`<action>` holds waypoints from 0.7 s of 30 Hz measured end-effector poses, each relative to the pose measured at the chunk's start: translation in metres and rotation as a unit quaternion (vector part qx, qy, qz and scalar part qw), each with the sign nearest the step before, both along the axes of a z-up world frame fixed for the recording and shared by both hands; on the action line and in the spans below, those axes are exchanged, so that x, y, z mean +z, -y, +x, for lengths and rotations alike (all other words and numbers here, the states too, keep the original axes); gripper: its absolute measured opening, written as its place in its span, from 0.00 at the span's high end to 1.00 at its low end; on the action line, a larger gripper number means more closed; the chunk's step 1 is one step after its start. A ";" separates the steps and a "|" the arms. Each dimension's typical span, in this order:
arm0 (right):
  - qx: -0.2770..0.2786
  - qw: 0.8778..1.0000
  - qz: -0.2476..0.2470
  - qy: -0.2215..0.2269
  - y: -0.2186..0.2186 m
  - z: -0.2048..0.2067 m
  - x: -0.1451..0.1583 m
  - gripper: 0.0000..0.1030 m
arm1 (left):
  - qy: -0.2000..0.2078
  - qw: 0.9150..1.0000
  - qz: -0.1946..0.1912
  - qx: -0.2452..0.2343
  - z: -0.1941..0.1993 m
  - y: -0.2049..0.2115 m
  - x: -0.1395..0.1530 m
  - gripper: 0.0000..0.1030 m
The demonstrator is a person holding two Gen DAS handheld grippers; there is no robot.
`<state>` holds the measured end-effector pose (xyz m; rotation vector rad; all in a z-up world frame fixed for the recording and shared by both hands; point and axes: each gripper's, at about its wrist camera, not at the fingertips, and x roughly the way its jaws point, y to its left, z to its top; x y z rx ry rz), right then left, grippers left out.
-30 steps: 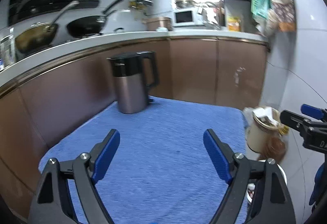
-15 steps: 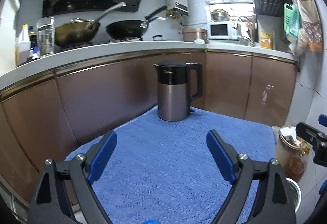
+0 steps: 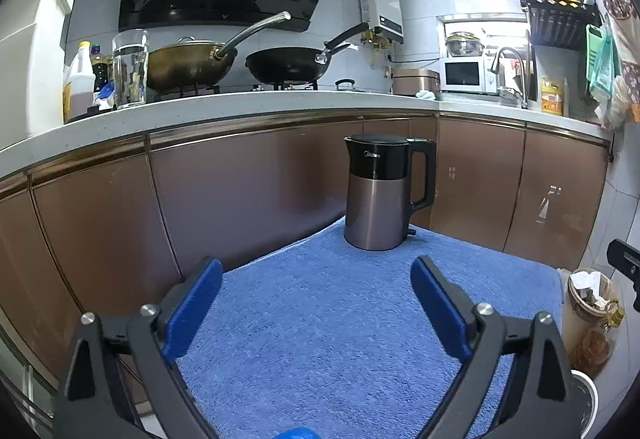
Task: Collect trash
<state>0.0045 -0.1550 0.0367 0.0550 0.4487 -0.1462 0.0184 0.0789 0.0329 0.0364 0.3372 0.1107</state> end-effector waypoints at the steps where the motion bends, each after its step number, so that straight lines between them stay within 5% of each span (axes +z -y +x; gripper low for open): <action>1: -0.001 1.000 -0.002 0.001 -0.001 0.001 0.001 0.00 | 0.001 1.000 -0.001 0.001 0.000 -0.001 0.000 0.06; 21: -0.008 1.000 -0.013 0.002 -0.001 0.007 -0.003 0.00 | 0.012 0.999 0.015 0.034 0.002 -0.001 0.000 0.04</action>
